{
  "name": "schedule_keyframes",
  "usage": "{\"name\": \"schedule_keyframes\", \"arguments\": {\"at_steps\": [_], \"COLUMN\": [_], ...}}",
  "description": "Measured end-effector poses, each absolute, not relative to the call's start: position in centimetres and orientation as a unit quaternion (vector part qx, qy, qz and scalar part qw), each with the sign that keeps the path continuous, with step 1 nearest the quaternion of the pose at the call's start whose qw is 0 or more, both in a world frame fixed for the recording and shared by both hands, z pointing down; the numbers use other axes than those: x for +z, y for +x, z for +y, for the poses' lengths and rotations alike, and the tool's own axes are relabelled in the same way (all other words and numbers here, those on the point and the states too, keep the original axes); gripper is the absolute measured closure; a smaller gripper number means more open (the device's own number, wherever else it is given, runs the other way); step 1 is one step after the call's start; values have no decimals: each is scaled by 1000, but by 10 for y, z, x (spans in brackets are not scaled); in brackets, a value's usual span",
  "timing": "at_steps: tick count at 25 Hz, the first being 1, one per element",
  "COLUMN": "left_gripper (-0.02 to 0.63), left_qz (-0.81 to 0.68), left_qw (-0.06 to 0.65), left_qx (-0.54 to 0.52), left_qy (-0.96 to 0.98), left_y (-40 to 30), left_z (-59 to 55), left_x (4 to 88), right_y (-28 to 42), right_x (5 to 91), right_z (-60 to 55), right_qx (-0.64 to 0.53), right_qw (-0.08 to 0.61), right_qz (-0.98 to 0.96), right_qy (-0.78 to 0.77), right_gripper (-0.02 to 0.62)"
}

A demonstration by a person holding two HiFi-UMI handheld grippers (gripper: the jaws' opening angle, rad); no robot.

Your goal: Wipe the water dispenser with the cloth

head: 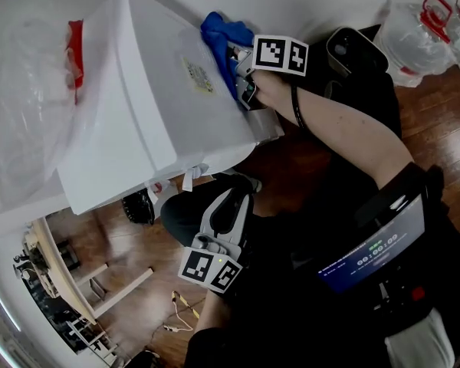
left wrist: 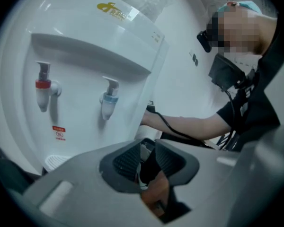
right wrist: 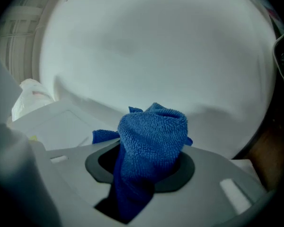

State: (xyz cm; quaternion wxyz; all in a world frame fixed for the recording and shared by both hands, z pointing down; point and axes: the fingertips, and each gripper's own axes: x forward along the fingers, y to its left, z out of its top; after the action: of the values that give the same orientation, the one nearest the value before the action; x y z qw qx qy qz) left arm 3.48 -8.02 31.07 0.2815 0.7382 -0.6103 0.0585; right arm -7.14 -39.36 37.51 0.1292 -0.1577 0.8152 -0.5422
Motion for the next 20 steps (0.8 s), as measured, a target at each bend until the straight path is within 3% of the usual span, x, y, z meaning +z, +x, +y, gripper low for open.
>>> {"name": "schedule_keyframes", "arguments": {"at_steps": [8,15,20], "left_gripper": [505,523,523], "left_qz": [-565,-545,-560], "left_qw": [295,246,238], "left_qx": [36,7,-6], "left_qy": [770,802,794], "left_y": [69,76,66], "left_z": [-97,-92,-93], "left_x": [319,281,281], "right_y": [-35,20,11], "right_x": [386,368,371], "right_z": [-302,-210,-234], "right_qx": [-574,-616,-601], "right_qw": [79,61,80], "right_qz": [803,780,789], "right_qy": [-138,-90,-100], "right_gripper": [436,436,436]}}
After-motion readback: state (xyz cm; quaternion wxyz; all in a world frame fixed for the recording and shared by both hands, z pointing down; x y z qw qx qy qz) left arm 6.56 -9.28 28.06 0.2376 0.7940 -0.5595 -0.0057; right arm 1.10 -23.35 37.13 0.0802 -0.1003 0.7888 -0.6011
